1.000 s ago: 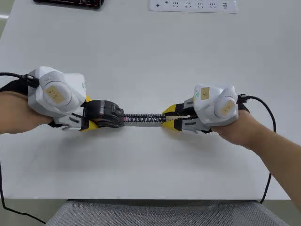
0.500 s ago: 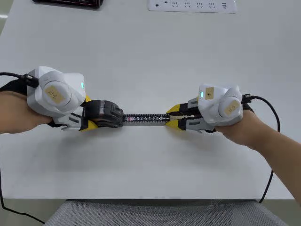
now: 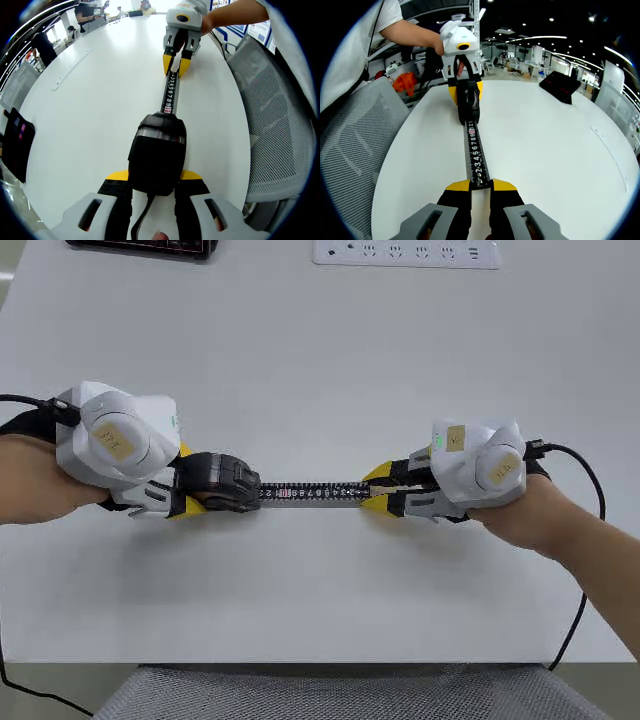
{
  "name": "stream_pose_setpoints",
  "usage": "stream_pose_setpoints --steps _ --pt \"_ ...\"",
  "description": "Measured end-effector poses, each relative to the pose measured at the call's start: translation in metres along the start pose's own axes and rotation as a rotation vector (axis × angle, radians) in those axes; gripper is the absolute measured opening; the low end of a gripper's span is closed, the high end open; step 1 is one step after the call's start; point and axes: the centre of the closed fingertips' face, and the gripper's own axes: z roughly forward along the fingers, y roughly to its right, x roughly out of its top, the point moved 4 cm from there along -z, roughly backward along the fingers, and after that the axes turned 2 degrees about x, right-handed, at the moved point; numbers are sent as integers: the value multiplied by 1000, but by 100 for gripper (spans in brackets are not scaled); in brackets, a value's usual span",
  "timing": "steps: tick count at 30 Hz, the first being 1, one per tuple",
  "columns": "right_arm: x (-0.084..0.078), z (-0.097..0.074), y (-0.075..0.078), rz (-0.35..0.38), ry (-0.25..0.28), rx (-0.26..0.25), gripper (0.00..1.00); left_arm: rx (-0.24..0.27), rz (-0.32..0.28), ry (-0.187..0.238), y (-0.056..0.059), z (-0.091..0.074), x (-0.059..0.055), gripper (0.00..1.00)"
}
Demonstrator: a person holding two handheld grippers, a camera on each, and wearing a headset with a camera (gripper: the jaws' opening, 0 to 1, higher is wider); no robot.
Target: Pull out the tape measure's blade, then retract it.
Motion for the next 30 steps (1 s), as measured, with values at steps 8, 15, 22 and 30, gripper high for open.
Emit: stream_pose_setpoints --steps 8,15,22,30 --pt "-3 -5 0 4 -6 -6 9 -1 0 -1 0 0 0 27" --pt "-6 -8 1 6 -10 -11 9 2 2 0 0 0 0 27" --pt "-8 -11 1 8 -14 -15 9 3 0 1 0 0 0 27" --pt "-14 -17 2 11 -23 -19 9 4 2 1 0 0 -1 27"
